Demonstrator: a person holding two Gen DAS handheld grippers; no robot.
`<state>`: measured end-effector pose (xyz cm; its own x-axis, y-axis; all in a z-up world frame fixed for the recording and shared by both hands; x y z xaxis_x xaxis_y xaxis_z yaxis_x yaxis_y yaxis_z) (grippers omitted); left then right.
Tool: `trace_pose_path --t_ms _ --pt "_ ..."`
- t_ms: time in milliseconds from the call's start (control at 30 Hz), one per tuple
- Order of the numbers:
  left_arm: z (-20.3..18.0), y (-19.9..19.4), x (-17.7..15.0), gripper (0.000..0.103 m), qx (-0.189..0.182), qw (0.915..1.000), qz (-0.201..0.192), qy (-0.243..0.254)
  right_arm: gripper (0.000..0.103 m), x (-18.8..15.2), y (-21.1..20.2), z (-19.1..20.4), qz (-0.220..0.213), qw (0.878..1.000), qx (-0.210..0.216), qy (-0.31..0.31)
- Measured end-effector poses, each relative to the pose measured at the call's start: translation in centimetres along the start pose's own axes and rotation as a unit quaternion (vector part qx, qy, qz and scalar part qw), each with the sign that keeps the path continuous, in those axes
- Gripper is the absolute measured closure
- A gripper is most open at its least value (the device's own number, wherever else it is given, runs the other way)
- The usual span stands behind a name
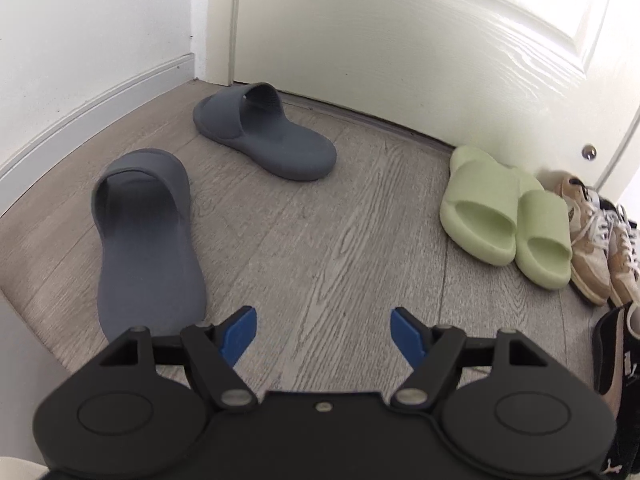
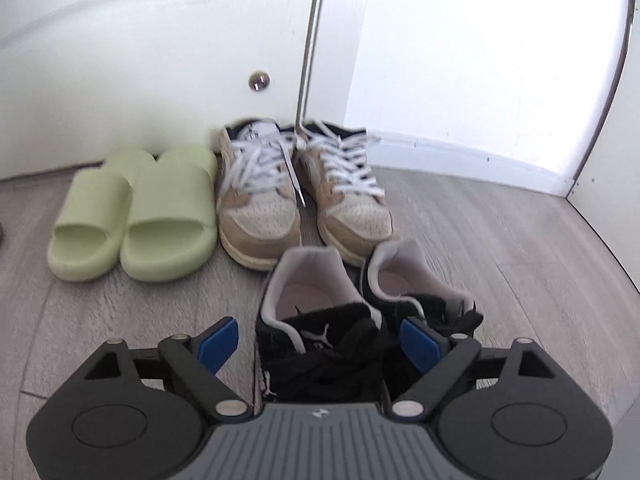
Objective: Organize scattered shoes
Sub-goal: 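Open the right tool and withdraw from the black sneakers, then grasp the grey slide by its strap with the left tool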
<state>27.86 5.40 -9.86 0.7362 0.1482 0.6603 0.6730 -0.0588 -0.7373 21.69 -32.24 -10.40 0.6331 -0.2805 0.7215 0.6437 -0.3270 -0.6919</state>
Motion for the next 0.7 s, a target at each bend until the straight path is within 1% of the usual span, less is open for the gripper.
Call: trace_pose_path --t_ms 67,133,200,267,333,367,433,467,500,533,667,700 --pt "1.3 -0.6 0.8 0.029 0.009 0.9995 -0.015 -0.025 0.009 0.5 -1.1 0.5 -0.029 0.998 0.047 0.014" --pt "2.5 -0.7 1.9 0.029 0.024 0.9983 -0.024 -0.048 0.008 1.0 -1.9 1.3 -0.052 0.994 0.098 0.023" --pt "4.1 -0.1 3.5 0.029 0.05 0.9961 -0.019 -0.07 0.007 1.1 -2.4 2.3 -0.06 0.991 0.117 0.011" --pt "5.3 0.9 4.8 0.029 0.079 0.9935 -0.015 -0.08 0.007 1.1 -2.9 3.3 -0.069 0.989 0.135 -0.001" --pt "6.6 2.5 6.2 0.029 0.113 0.9899 -0.009 -0.086 0.007 1.3 -3.0 3.8 -0.068 0.987 0.146 0.0" --pt "7.3 3.9 7.0 0.029 0.126 0.9876 -0.004 -0.093 0.007 1.3 -3.1 4.1 -0.068 0.986 0.153 0.001" --pt "8.3 6.3 7.9 0.029 0.135 0.9861 0.004 -0.097 0.007 1.5 -3.3 4.4 -0.07 0.985 0.159 0.004" --pt "8.9 7.6 8.3 0.03 0.146 0.9846 0.011 -0.096 0.007 1.6 -3.3 4.6 -0.072 0.984 0.161 0.001" --pt "9.5 8.8 8.7 0.038 0.159 0.9823 0.016 -0.098 0.007 1.5 -3.5 4.7 -0.075 0.984 0.159 -0.002" --pt "10.0 9.8 8.9 0.038 0.167 0.9805 0.02 -0.102 0.007 1.6 -3.7 4.8 -0.082 0.985 0.152 -0.009" --pt "12.2 11.8 9.3 0.038 0.171 0.9748 0.019 -0.142 0.007 1.5 -4.2 5.3 -0.104 0.986 0.125 -0.047" --pt "12.8 12.3 9.4 0.038 0.158 0.9746 0.014 -0.158 0.007 1.5 -4.2 5.5 -0.106 0.985 0.124 -0.053"
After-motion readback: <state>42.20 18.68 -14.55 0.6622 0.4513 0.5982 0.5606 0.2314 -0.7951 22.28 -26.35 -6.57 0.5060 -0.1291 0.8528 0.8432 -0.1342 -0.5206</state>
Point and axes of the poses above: each gripper's, at about its wrist camera, not at the fingertips, and y roughly the way its jaws point, z to its left, x to its top, the point moved 3 cm from there along y, roughly the way its jaws point
